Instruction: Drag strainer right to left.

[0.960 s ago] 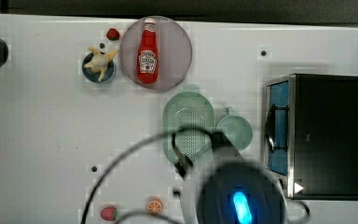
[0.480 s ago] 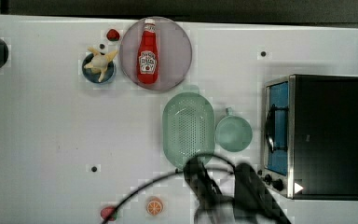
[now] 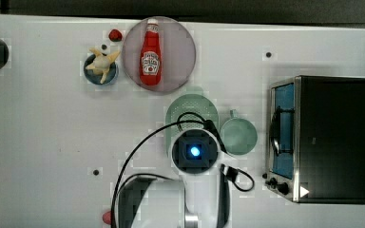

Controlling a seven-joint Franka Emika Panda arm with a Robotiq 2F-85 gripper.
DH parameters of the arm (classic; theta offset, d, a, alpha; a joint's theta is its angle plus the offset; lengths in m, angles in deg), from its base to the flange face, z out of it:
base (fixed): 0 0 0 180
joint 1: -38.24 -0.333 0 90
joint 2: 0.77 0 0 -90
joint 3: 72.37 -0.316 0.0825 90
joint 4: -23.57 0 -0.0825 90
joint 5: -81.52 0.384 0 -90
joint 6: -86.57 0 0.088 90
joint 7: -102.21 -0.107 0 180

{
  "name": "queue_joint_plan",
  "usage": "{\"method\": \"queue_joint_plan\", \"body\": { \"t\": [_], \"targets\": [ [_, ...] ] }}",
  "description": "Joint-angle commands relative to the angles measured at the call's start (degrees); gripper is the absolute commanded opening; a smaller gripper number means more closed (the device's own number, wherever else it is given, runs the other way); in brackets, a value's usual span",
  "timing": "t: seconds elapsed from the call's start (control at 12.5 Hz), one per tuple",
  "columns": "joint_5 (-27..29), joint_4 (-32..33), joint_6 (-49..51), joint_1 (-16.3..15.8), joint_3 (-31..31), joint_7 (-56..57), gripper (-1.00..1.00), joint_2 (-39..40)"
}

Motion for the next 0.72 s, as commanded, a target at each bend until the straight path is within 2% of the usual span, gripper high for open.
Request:
{"method": "queue_joint_plan", "body": {
  "t": [0.08,0.4,0.72],
  "targets": [
    [0.79,0.51,-9.27,0.58,-0.94,-11.06,1.00,2.48],
    [0.82,-1.23,-21.35,0.57,-1.31,-13.10,1.00,15.66],
    [0.87,-1.19,-32.73,0.12,-1.42,-22.47,1.00,24.55]
  ]
}}
